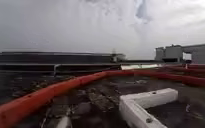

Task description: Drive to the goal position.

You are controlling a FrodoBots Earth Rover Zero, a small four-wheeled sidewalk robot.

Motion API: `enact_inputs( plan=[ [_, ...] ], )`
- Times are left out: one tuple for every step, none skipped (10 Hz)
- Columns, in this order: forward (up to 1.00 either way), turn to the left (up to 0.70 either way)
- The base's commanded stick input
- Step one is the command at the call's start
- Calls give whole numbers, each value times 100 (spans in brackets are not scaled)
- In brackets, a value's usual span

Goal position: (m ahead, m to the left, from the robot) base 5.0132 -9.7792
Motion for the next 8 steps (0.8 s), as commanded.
enact_inputs(
  plan=[
    [70, 0],
    [70, 0],
    [70, 0],
    [70, 0],
    [70, 0],
    [70, 0],
    [70, 0],
    [70, 0]
  ],
)
